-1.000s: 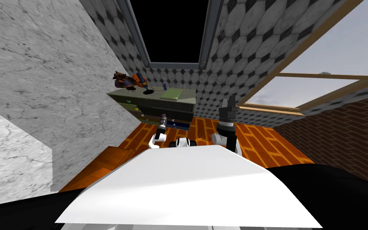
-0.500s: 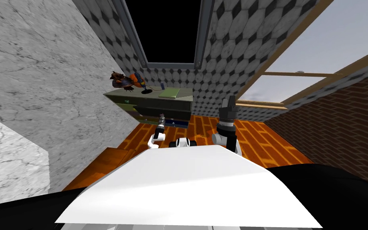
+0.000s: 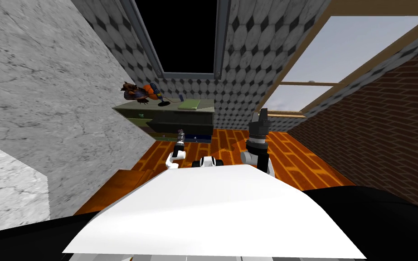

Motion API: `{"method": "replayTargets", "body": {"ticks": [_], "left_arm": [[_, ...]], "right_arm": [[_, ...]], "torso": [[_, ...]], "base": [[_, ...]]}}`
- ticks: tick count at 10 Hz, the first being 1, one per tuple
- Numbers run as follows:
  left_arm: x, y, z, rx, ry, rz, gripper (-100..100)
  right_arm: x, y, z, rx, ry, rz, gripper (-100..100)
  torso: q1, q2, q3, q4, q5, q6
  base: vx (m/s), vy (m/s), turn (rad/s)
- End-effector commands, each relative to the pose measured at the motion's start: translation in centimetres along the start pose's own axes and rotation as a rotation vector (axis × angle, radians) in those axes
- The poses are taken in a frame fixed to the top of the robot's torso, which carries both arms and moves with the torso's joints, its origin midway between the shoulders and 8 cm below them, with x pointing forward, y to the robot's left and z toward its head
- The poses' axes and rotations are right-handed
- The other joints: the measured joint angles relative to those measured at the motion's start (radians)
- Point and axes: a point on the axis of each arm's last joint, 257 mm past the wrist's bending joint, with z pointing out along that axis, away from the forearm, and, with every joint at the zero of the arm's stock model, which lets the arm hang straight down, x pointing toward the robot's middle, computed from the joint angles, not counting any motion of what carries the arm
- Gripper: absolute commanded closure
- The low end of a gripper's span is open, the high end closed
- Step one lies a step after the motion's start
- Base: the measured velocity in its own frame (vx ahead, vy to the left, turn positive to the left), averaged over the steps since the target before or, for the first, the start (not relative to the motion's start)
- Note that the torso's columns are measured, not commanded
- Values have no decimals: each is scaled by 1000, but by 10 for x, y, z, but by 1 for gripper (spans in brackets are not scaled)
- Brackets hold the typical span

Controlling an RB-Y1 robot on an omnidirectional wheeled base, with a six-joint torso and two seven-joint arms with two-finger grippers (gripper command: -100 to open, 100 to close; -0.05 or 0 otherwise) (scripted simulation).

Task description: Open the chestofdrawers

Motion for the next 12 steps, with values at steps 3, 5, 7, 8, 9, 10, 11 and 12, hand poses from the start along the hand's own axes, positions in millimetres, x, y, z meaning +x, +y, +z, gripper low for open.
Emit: {"method": "replayTargets", "body": {"ticks": [3, 5, 7, 8, 9, 10, 11, 12], "left_arm": [[-37, -9, 21, 2, -28, 16, -100], [-39, -19, 30, 1, -29, 16, -100], [-42, -29, 40, 1, -29, 16, -100], [-43, -35, 44, 1, -29, 16, -100], [-44, -40, 48, 2, -29, 16, -100], [-44, -45, 52, 2, -30, 16, -100], [-43, -31, 45, -23, -28, 12, -100], [-43, -28, 44, -32, -29, 10, 0]], "right_arm": [[0, 0, 0, 0, 0, 0, 0], [0, 0, 0, 0, 0, 0, 0], [0, 0, 0, 0, 0, 0, 0], [0, 0, 0, 0, 0, 0, 0], [0, 0, 0, 0, 0, 0, 0], [0, 0, 0, 0, 0, 0, 0], [0, 0, 0, 0, 0, 0, 0], [0, 0, 0, 0, 0, 0, 0]], "torso": [[4, 1, 0, 0, 1, 1], [5, 1, 1, 0, 1, 0], [2, 5, 3, 2, -1, -1], [1, 7, 4, 4, -2, -1], [0, 8, 5, 6, -3, -1], [-1, 10, 6, 7, -4, -1], [-2, 12, 7, 10, -6, -2], [-1, 11, 7, 8, -4, -1]], "base": [[-77, -42, -14], [-37, 0, -3], [-42, -7, -9], [-37, -10, 10], [-41, -10, -2], [-43, -11, -17], [-11, -2, -7], [0, 0, 0]]}}
